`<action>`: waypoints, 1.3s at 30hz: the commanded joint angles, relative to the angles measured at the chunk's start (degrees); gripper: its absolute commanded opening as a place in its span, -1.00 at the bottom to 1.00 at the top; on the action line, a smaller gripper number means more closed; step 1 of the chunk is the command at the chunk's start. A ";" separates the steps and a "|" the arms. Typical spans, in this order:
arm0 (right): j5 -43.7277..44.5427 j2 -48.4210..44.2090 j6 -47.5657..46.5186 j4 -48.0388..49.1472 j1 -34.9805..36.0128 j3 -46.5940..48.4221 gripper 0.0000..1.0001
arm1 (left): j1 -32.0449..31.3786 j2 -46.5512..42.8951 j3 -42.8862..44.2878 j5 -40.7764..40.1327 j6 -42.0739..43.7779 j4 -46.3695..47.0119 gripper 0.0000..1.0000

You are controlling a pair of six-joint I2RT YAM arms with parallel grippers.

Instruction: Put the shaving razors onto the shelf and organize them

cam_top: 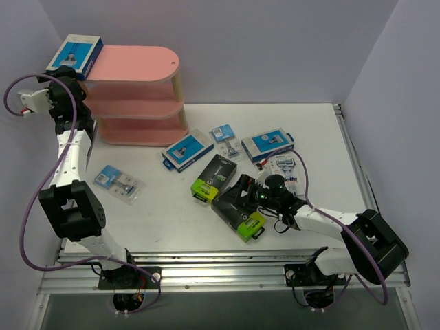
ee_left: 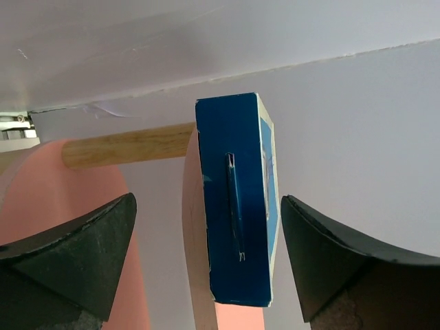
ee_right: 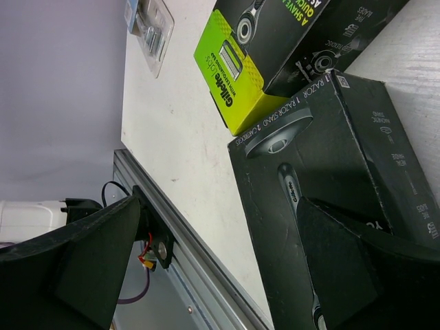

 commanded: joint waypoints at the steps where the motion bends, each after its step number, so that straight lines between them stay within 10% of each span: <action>1: 1.34 -1.44 -0.89 -2.32 -0.53 -1.51 0.88 | 0.19 -1.82 3.13 1.31 3.19 -0.54 0.88; 39: 3.10 -5.47 -0.01 -2.40 -0.53 -6.26 0.96 | 2.30 -9.20 -3.01 7.90 8.38 -7.65 0.88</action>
